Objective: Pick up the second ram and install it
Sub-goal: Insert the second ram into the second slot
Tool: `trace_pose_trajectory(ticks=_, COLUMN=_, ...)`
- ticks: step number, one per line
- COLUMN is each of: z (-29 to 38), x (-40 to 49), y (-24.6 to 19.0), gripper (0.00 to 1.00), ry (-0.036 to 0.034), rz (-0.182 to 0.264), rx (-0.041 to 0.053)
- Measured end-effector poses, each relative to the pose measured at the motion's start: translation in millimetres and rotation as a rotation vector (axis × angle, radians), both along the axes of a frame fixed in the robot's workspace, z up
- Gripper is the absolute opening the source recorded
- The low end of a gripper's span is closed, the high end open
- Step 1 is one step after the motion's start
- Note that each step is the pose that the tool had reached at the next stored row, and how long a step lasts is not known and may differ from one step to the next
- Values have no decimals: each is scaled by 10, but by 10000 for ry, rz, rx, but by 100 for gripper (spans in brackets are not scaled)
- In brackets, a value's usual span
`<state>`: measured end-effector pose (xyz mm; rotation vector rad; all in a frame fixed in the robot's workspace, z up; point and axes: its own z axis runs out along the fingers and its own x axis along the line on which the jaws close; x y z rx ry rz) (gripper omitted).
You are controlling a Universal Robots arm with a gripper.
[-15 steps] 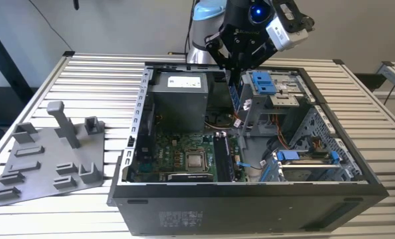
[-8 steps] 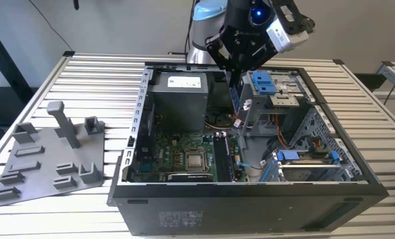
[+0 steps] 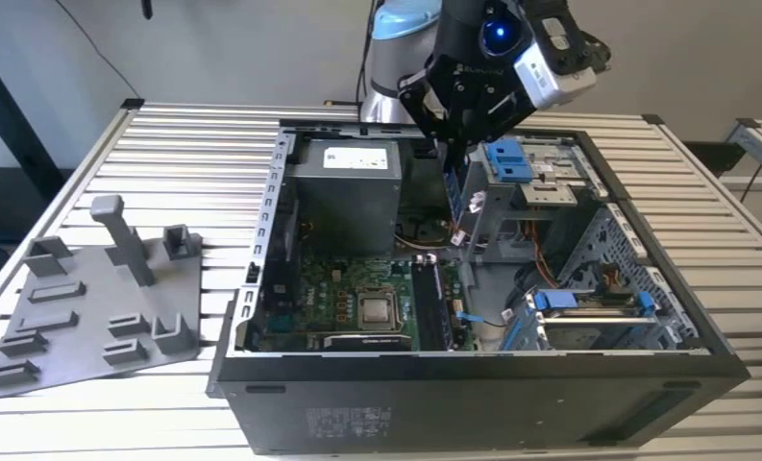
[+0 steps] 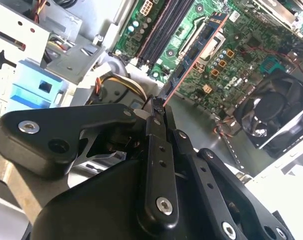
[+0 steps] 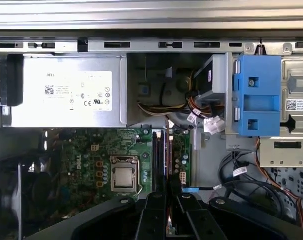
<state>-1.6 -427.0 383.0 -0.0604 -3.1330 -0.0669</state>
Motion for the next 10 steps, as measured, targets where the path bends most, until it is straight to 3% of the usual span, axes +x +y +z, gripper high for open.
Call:
trace_pose_trajectory(ticks=4, z=-20, x=1, y=-2, gripper=14, ry=0, rz=-254, rx=0)
trace_pose_trajectory(ticks=10, z=-21, x=0, y=-2, gripper=14, ry=0, rz=-272, rx=0)
